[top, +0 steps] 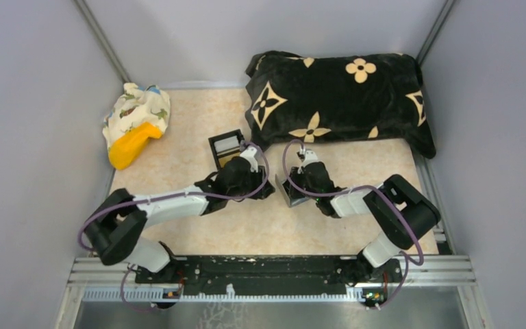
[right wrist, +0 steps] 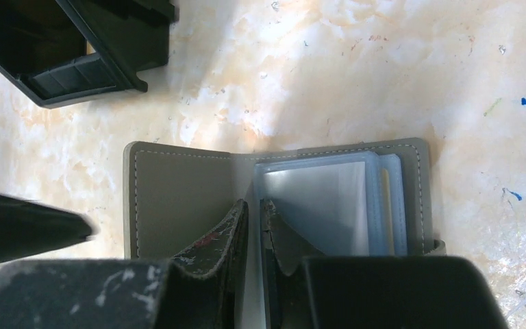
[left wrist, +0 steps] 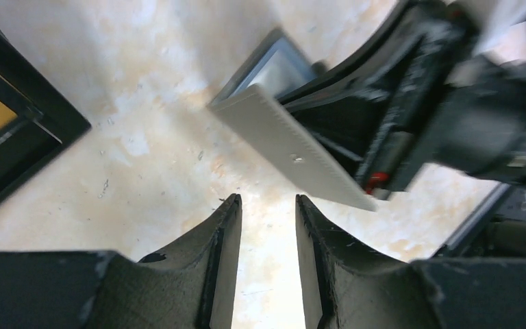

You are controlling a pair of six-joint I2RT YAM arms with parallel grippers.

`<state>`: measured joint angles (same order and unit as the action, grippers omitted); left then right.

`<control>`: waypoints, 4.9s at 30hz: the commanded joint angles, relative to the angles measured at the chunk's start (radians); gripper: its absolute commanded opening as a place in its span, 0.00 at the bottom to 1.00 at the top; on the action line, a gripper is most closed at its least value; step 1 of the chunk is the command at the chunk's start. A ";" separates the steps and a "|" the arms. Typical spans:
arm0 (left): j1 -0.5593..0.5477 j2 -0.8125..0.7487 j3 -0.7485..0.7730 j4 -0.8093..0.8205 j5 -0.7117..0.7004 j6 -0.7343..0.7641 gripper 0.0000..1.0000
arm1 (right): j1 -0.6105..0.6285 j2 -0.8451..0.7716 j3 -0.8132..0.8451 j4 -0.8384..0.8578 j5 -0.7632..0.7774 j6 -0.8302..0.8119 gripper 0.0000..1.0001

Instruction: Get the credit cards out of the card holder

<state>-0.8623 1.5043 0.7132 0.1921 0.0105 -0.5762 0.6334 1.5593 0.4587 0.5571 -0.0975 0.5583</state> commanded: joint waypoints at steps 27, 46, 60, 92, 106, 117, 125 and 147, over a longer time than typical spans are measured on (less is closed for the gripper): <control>-0.006 0.069 0.124 -0.164 -0.187 -0.023 0.32 | 0.088 0.047 0.023 -0.071 0.142 -0.005 0.11; -0.006 0.022 -0.087 -0.148 -0.194 -0.116 0.55 | 0.058 0.032 0.056 -0.127 0.193 -0.035 0.10; -0.008 -0.077 0.132 -0.158 -0.144 -0.048 0.48 | 0.054 0.058 0.047 -0.159 0.294 0.052 0.09; 0.018 0.246 0.098 -0.065 0.073 -0.187 0.50 | 0.033 0.010 -0.021 -0.092 0.285 0.093 0.09; 0.031 0.135 0.027 -0.066 0.098 -0.199 0.49 | -0.080 -0.083 -0.032 -0.167 0.265 0.042 0.09; 0.049 0.117 0.103 -0.020 0.194 -0.201 0.48 | -0.080 -0.042 -0.009 -0.154 0.225 0.038 0.10; 0.089 0.100 0.200 0.062 0.215 -0.220 0.62 | -0.078 0.005 -0.024 -0.094 0.193 0.062 0.10; 0.159 0.251 0.205 0.200 0.351 -0.332 0.61 | -0.039 -0.004 -0.049 -0.077 0.192 0.074 0.11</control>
<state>-0.7025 1.8469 0.9081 0.3744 0.3611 -0.9062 0.5808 1.5330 0.4423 0.5335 0.1024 0.6327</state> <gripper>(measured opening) 0.609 0.108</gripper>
